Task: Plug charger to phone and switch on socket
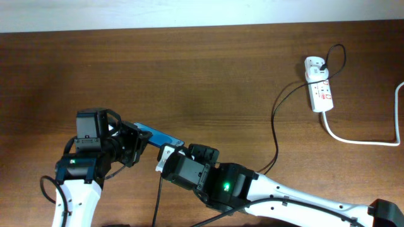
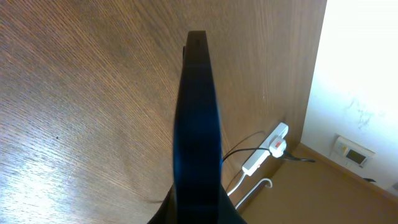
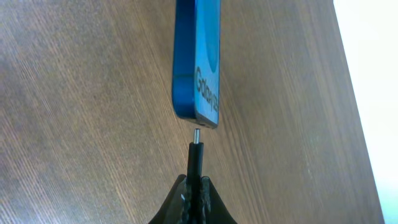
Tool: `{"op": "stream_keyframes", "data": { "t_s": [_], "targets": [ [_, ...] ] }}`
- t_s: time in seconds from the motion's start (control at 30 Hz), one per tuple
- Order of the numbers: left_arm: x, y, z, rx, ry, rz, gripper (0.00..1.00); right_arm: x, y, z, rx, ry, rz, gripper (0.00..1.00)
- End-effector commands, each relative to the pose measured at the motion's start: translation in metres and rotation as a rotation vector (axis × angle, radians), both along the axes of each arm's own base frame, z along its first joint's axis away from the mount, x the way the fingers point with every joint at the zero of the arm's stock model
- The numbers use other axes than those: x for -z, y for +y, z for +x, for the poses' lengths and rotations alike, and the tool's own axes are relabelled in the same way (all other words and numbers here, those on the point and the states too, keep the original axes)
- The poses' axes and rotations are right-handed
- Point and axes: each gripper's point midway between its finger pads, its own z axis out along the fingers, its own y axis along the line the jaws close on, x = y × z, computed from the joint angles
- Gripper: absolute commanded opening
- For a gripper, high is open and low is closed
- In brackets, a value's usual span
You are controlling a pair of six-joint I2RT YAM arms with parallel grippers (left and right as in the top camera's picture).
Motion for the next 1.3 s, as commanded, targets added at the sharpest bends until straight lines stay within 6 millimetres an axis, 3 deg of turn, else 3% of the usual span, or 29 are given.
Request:
{"op": "stream_keyframes", "data": {
  "t_s": [0.0,0.5,1.0,1.27],
  "targets": [
    [-0.010,-0.003,0.003,0.015,-0.032,-0.021,0.00,-0.006,0.006,-0.003,-0.009,0.010,0.042,0.04],
    [-0.010,-0.003,0.003,0.021,-0.035,-0.017,0.00,-0.008,0.000,0.003,0.019,-0.028,0.018,0.04],
    [-0.010,-0.003,0.003,0.021,-0.032,-0.017,0.00,-0.006,0.013,-0.003,-0.019,0.015,0.068,0.04],
    [-0.010,-0.005,0.002,0.041,-0.041,-0.016,0.00,-0.004,0.004,0.012,0.029,0.014,0.066,0.04]
  ]
}}
